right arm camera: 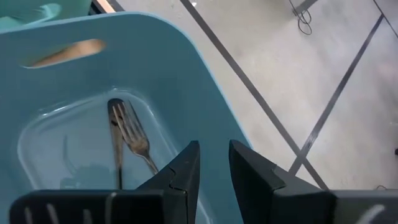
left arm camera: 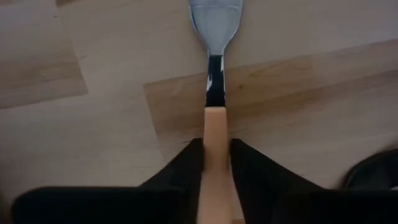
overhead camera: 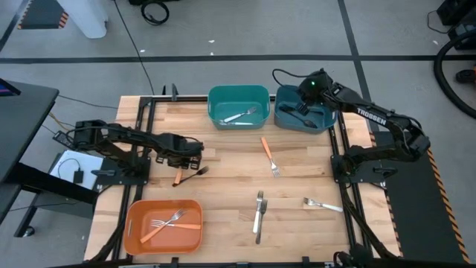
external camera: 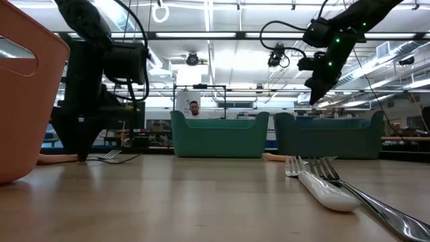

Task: Sort silverware by color (type)
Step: Put the left orange fork into the orange bin

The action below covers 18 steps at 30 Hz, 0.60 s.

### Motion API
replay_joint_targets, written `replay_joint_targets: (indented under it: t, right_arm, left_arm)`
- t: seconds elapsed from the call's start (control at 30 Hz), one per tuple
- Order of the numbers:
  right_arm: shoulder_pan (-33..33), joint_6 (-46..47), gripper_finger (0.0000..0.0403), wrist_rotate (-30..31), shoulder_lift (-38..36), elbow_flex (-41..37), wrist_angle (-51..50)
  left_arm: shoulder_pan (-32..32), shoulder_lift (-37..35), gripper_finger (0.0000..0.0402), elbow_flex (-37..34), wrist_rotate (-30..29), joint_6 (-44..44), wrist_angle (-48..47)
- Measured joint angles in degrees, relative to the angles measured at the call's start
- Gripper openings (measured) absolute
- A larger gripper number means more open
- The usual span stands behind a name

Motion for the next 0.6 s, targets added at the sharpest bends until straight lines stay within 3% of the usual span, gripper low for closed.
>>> replay_joint_targets:
  t: [0.1, 0.37, 0.6]
  right_arm:
    - [0.85, -0.02, 0.0094, 0.28, 0.0, 0.02, 0.0]
    - [1.29, 0.0, 0.0094, 0.74, 0.0, 0.0, 0.02]
    - [1.27, 2.32, 0.0094, 0.74, 0.0, 0.01, 0.0]
  left_arm:
    - [0.02, 0.15, 0.0053, 1.06, -0.06, 2.16, -0.1]
    - [0.02, 0.43, 0.0053, 7.86, -0.91, 10.04, -7.75]
    - [-1.5, -6.14, 0.0053, 19.76, -1.66, 24.98, -22.37]
